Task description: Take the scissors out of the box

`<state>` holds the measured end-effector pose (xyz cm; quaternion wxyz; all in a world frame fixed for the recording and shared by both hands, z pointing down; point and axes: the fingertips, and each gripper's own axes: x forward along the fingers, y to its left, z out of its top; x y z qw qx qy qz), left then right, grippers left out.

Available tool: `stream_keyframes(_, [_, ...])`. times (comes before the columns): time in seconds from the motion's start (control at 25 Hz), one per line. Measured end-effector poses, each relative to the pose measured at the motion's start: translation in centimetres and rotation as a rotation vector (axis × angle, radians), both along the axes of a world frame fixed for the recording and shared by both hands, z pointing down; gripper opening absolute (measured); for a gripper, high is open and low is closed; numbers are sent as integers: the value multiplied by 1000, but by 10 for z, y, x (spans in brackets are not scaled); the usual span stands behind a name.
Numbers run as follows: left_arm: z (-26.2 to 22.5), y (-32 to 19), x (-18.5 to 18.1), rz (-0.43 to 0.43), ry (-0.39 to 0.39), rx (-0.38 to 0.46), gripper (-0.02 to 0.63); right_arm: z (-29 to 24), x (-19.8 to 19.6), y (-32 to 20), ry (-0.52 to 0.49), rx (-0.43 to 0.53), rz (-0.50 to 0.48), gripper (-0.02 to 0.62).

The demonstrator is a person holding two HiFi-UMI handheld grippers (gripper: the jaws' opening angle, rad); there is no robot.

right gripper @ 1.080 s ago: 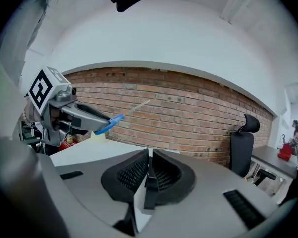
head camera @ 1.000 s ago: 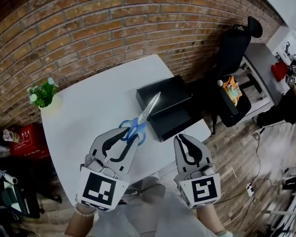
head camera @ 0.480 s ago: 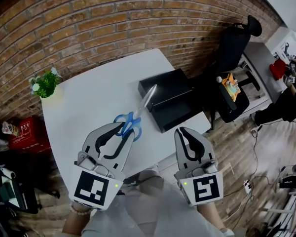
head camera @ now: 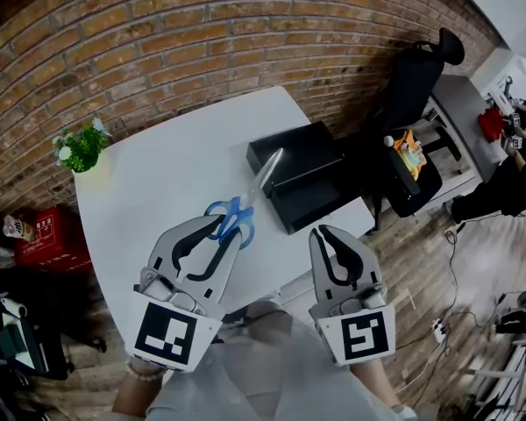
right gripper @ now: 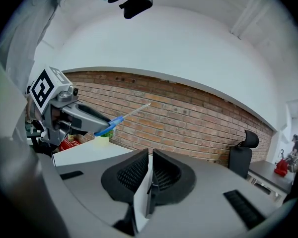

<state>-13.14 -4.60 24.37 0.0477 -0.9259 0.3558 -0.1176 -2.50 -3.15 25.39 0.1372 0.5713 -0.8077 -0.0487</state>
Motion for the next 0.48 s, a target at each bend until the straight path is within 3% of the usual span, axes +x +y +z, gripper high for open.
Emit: stream_keyframes(0.48, [-1, 1, 0, 2, 1, -3, 98, -1, -3, 1, 19, 3, -6, 57])
